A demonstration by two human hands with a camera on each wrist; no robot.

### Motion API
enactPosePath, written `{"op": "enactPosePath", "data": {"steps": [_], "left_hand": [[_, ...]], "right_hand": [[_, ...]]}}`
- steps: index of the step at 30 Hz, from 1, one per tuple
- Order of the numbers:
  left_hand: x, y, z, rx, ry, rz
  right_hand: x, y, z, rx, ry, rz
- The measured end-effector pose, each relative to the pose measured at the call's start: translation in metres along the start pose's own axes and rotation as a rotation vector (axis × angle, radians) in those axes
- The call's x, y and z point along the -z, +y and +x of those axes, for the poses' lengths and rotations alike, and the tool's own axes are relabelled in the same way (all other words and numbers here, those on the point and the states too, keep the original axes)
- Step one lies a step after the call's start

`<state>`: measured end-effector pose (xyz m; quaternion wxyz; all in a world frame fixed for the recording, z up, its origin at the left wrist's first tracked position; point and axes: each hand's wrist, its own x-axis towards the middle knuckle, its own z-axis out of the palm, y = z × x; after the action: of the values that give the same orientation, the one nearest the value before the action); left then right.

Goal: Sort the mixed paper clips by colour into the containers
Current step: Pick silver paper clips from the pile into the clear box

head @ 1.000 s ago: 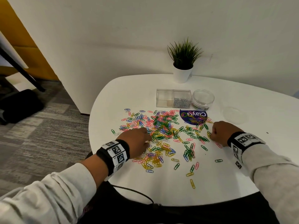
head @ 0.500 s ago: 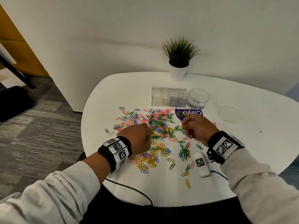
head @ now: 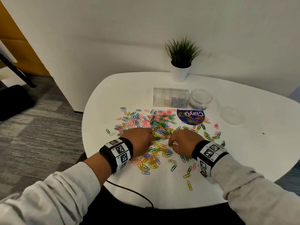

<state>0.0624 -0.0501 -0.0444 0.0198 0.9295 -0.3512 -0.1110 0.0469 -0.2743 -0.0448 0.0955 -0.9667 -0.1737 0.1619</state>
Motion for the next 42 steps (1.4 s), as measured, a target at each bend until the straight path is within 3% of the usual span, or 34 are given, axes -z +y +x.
{"op": "enactPosePath", "data": {"steps": [7, 17, 22, 24, 29, 32, 35, 38, 42], "left_hand": [[-0.007, -0.004, -0.001, -0.004, 0.025, 0.032], [-0.005, -0.016, -0.001, 0.017, 0.103, -0.1], [-0.002, -0.012, 0.001, 0.011, 0.013, -0.102], [-0.002, -0.009, 0.002, 0.002, -0.009, -0.088], [-0.005, -0.004, 0.003, -0.026, 0.011, -0.053], [-0.009, -0.005, 0.003, -0.01, 0.022, -0.055], [-0.01, -0.007, 0.002, 0.015, 0.007, -0.075], [-0.007, -0.011, 0.001, 0.049, 0.007, -0.165], [0.008, -0.025, 0.002, 0.208, 0.104, -0.434]], "right_hand": [[-0.005, 0.001, 0.003, -0.043, 0.019, 0.071], [-0.008, 0.005, 0.009, -0.086, -0.008, 0.133], [-0.009, 0.005, 0.012, -0.059, 0.002, 0.149], [-0.004, 0.006, 0.014, -0.116, 0.083, 0.387], [0.011, 0.003, 0.013, -0.204, 0.161, 1.561], [0.018, 0.0, 0.016, -0.167, 0.106, 1.787], [0.018, -0.004, 0.024, -0.213, 0.082, 1.657], [0.012, -0.006, 0.031, -0.268, 0.081, 1.358], [0.006, -0.005, 0.033, -0.113, 0.019, 0.578]]}}
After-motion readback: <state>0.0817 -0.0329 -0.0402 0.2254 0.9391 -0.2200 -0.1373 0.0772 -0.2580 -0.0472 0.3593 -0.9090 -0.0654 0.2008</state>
